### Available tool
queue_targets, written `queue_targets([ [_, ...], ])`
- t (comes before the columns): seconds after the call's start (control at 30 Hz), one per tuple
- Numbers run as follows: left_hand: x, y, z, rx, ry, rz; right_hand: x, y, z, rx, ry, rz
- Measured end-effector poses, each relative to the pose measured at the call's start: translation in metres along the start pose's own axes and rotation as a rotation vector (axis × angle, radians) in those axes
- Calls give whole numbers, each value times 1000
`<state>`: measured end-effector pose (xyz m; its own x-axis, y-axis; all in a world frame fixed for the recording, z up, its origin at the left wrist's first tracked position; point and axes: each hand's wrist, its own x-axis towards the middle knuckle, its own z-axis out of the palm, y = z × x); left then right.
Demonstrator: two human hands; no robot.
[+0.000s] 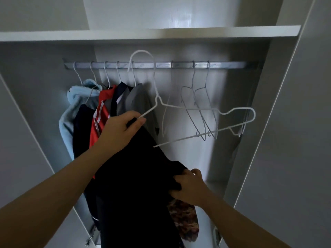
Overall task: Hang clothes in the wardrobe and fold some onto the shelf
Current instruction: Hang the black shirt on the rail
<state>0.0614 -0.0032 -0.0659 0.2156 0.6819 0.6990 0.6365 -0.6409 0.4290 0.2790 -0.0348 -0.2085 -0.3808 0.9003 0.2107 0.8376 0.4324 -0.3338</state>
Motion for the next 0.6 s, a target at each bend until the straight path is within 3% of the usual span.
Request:
queue_targets([
  [0.07, -5, -5, -12, 51, 19, 7, -8, 6, -4, -103, 51, 6],
  [0.13, -10, -9, -26, 61, 14, 11, -13, 6, -17, -34, 188, 11],
  [0.3, -18, -23, -46, 68, -38, -30, -11, -2, -51, 464, 504, 225],
  [0.47, -20, -38, -57, 176, -39, -18, 17, -16, -69, 1158, 717, 437],
  [0.6, -21, -49, -74, 230, -56, -16, 43, -34, -76, 1014, 863, 407],
])
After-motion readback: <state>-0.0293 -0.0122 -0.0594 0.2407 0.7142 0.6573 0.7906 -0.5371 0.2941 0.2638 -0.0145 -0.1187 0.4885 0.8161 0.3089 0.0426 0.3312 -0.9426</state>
